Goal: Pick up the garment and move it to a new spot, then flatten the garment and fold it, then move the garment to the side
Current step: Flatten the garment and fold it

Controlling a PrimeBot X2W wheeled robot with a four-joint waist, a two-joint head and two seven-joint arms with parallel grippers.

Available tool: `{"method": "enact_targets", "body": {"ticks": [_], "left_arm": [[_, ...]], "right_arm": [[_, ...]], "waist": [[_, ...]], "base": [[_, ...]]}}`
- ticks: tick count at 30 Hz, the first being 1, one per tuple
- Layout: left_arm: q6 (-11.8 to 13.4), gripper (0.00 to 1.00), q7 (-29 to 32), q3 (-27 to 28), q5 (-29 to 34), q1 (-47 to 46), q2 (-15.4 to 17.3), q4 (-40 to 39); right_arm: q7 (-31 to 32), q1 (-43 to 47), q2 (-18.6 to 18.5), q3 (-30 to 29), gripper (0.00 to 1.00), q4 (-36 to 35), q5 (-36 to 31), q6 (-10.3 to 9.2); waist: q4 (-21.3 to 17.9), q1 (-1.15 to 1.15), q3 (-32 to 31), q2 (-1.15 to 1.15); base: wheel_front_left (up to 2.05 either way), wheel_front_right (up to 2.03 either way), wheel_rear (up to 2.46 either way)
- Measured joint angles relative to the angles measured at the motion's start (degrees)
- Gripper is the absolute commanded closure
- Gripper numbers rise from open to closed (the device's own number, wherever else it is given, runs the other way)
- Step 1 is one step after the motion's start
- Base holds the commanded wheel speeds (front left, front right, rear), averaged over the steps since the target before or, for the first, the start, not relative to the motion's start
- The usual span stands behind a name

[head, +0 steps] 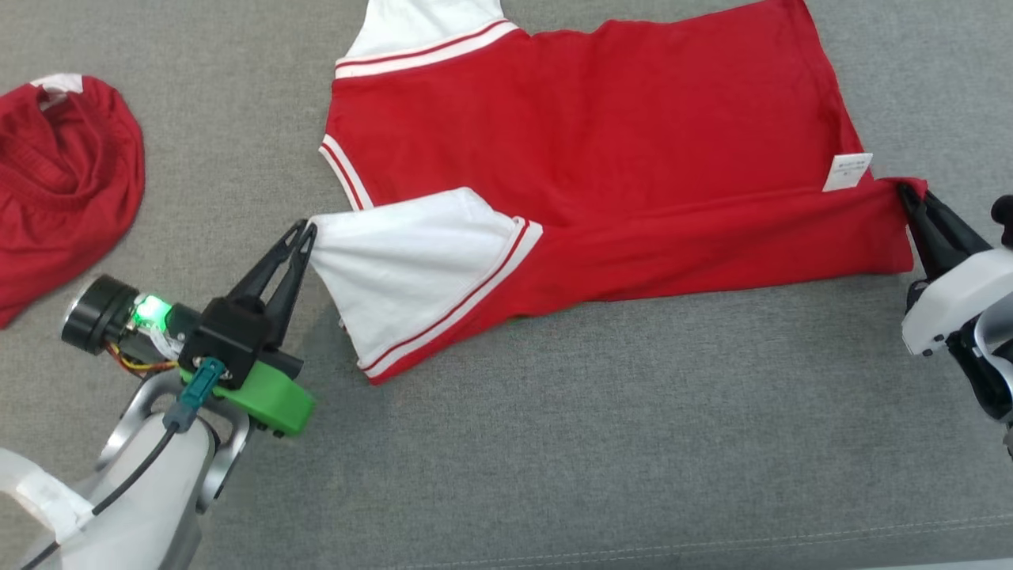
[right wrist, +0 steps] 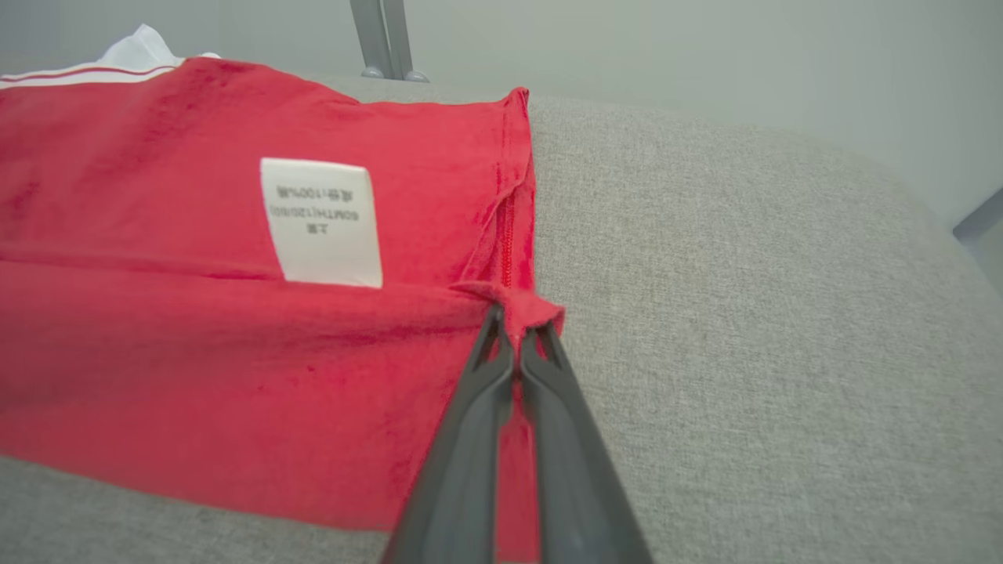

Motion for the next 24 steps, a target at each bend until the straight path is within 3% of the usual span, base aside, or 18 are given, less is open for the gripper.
{"method": "enact_targets", "body": {"ticks": [9, 10, 11, 12, 13, 14, 18, 24], "left_arm": [[-1.02, 1.0, -2.58, -2.43, 4.23, -9.5, -1.78, 7.73], [-1.41, 0.96, -2.75, -2.6, 4.08, -9.9, -2.19, 8.6], [-1.57, 0.71, -2.79, -2.72, 3.58, -10.14, -2.69, 9.6], [-1.81, 0.41, -2.98, -2.79, 3.12, -10.15, -3.21, 10.68], [-1.91, 0.0, -2.99, -2.8, 2.71, -10.14, -3.72, 11.59], [-1.94, 0.0, -3.05, -2.77, 2.27, -10.11, -4.17, 12.14], [-1.35, 0.0, -3.54, -0.87, -1.56, -7.77, -6.03, 12.12], [-0.87, 0.0, -3.18, 3.16, -11.96, 3.82, -8.95, 6.56]], "right_arm": [[-0.99, -7.23, 0.04, 2.97, 1.0, 5.44, -0.14, 0.0], [-1.24, -7.54, 0.32, 3.37, 1.0, 5.94, -0.11, 0.0], [-1.46, -7.94, 0.64, 3.81, 0.98, 6.58, -0.01, 0.0], [-1.9, -8.23, 0.91, 4.23, 0.77, 7.08, 0.31, 0.0], [-2.47, -8.47, 1.15, 4.41, 0.14, 7.62, 0.56, 0.0], [-3.08, -8.65, 1.34, 4.48, 0.0, 8.06, 0.66, 0.0], [-5.93, -8.75, 2.07, 3.99, 0.0, 9.39, 0.89, 0.0], [-7.55, -5.37, 2.55, -0.83, 0.0, 7.62, -0.16, 0.0]], "waist": [[1.96, 0.0, 4.12, 0.0], [2.15, 0.0, 4.37, 0.0], [2.35, 0.0, 4.64, 0.0], [2.53, 0.0, 4.85, 0.0], [2.66, 0.0, 4.96, 0.0], [2.7, 0.0, 4.96, 0.0], [2.54, 0.0, 4.11, 0.0], [1.74, 0.0, 1.59, 0.0]], "base": [[0.0, 0.0, 0.0], [0.0, 0.0, 0.0], [0.0, 0.0, 0.0], [0.0, 0.0, 0.0], [0.0, 0.0, 0.0], [0.0, 0.0, 0.0], [0.0, 0.0, 0.0], [0.0, 0.0, 0.0]]}}
